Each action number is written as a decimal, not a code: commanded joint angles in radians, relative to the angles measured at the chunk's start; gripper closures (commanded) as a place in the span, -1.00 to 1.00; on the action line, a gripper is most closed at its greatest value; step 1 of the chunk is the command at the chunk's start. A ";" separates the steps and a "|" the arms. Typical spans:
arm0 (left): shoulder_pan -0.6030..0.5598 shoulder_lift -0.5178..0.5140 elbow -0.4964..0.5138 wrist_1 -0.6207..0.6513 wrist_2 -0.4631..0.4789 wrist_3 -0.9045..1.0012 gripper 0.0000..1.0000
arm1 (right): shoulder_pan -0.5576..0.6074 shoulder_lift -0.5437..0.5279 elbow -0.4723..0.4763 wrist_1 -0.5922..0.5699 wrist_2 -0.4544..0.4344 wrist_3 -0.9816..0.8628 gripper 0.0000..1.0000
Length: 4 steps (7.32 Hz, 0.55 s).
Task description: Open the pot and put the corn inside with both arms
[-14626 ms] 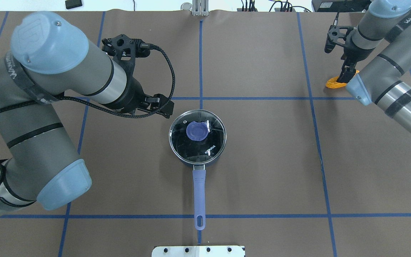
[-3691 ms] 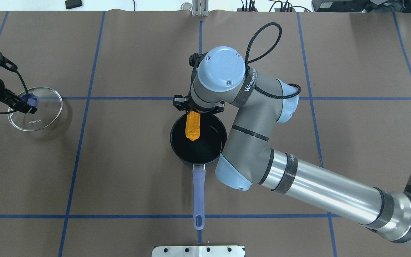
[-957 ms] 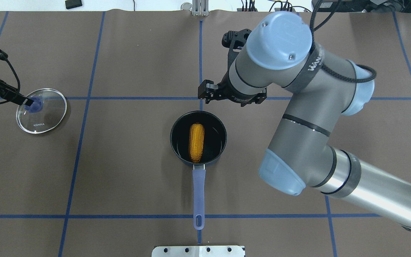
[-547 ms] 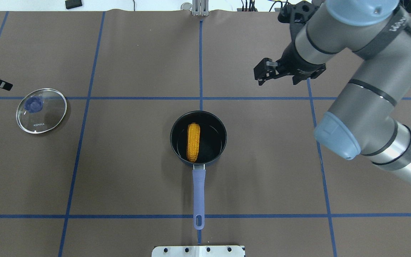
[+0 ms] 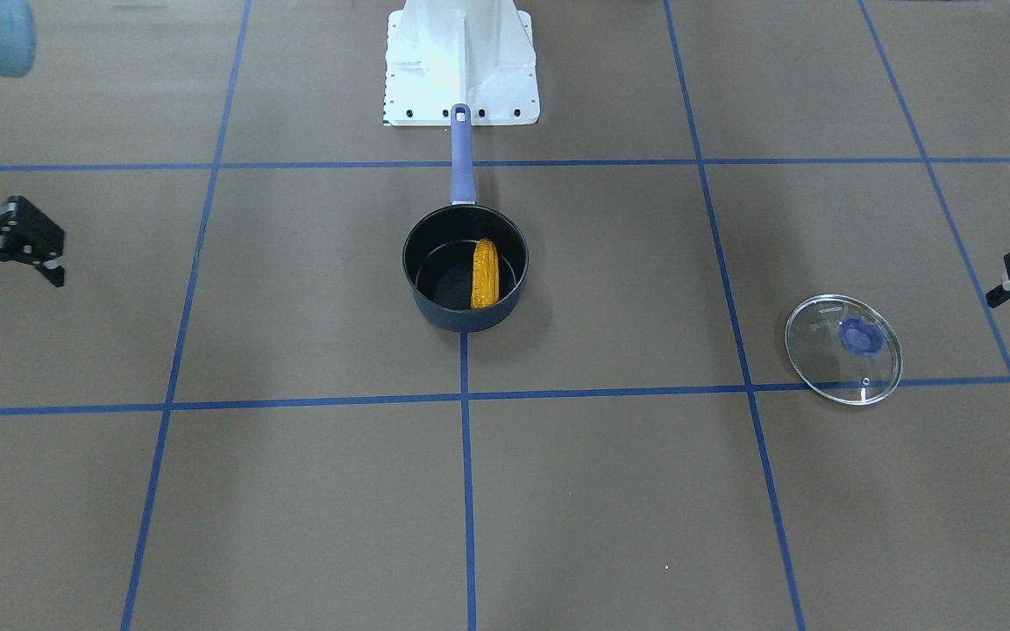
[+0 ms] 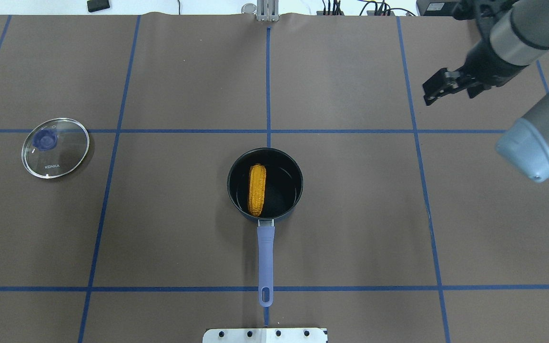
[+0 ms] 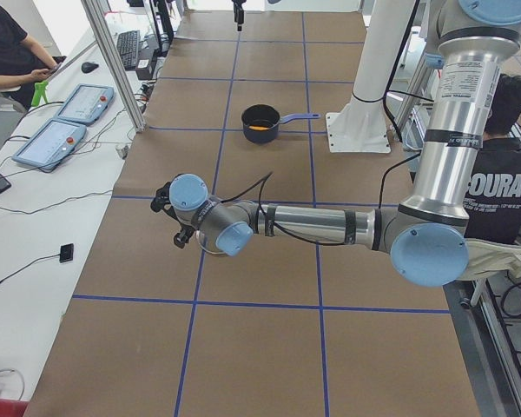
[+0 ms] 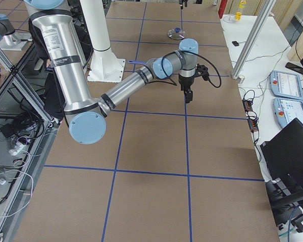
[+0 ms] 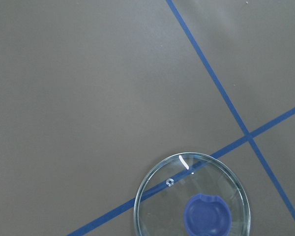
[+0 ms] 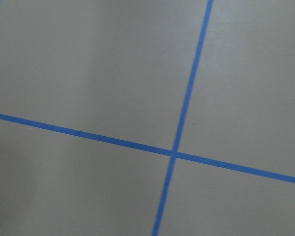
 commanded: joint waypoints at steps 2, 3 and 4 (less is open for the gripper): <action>-0.093 -0.002 0.005 0.142 -0.039 0.146 -0.94 | 0.213 -0.060 -0.141 0.003 0.153 -0.158 -1.00; -0.123 -0.002 0.008 0.172 -0.059 0.191 -0.94 | 0.242 -0.098 -0.150 0.003 0.150 -0.244 -1.00; -0.160 -0.002 0.002 0.216 -0.091 0.219 -0.94 | 0.274 -0.109 -0.166 0.003 0.152 -0.279 -1.00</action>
